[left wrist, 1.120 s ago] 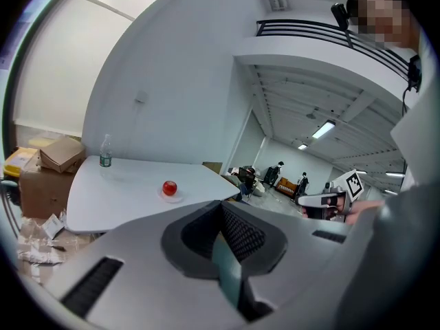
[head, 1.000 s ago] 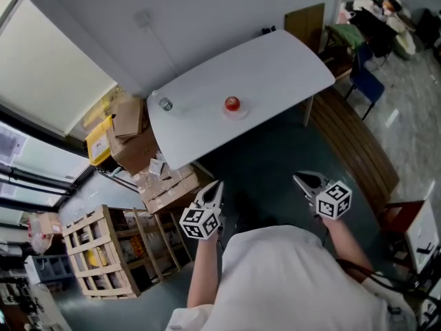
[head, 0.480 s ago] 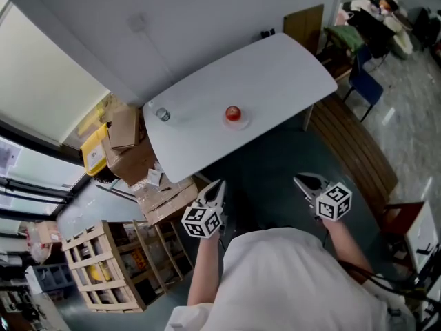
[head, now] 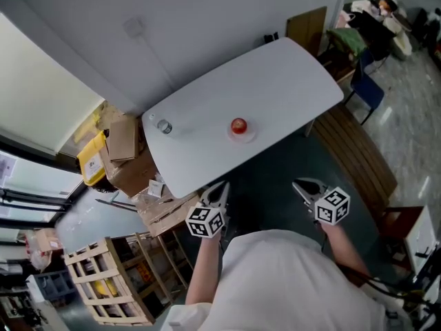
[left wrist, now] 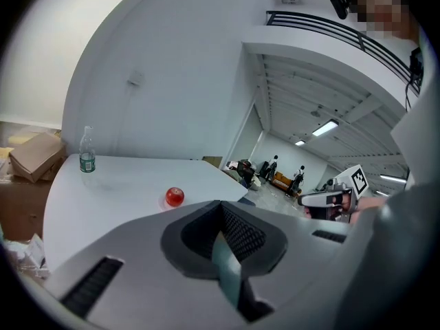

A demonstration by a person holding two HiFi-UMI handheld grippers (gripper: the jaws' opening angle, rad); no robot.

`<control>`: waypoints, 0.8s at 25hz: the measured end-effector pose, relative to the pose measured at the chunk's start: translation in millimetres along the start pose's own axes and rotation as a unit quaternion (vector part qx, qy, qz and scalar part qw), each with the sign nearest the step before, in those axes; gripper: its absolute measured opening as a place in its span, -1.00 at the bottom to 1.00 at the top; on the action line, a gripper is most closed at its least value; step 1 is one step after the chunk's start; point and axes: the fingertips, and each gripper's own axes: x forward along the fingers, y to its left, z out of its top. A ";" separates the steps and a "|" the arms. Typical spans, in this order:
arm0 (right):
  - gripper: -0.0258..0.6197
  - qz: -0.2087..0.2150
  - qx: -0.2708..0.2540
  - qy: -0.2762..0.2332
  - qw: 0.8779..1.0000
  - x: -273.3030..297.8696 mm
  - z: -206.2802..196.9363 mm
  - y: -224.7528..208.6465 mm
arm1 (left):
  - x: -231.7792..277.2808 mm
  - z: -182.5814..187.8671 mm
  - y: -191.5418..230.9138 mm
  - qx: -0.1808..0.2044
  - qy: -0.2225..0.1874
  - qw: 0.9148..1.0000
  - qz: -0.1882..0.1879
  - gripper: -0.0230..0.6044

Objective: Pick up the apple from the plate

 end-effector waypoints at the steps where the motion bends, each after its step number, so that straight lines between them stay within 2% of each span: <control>1: -0.80 -0.002 0.002 0.001 1.000 6.4 2.9 -1.3 | 4.4 2.2 5.3 0.001 0.004 1.000 -0.002 -0.92; 7: -0.80 -0.024 0.016 -0.004 1.000 43.7 20.7 -11.4 | 30.0 20.6 37.5 0.012 0.026 0.999 -0.024 -0.92; 11: -0.80 -0.042 0.028 -0.012 0.999 66.3 35.2 -18.9 | 48.6 35.4 56.7 0.036 0.042 0.998 -0.043 -0.92; 16: -0.80 -0.054 0.033 -0.016 0.998 93.7 49.7 -19.9 | 66.0 46.9 74.4 0.068 0.062 0.993 -0.073 -0.92; 20: -0.80 -0.066 0.038 -0.015 0.997 112.9 52.9 -20.2 | 75.5 47.2 83.2 0.078 0.074 0.989 -0.101 -0.92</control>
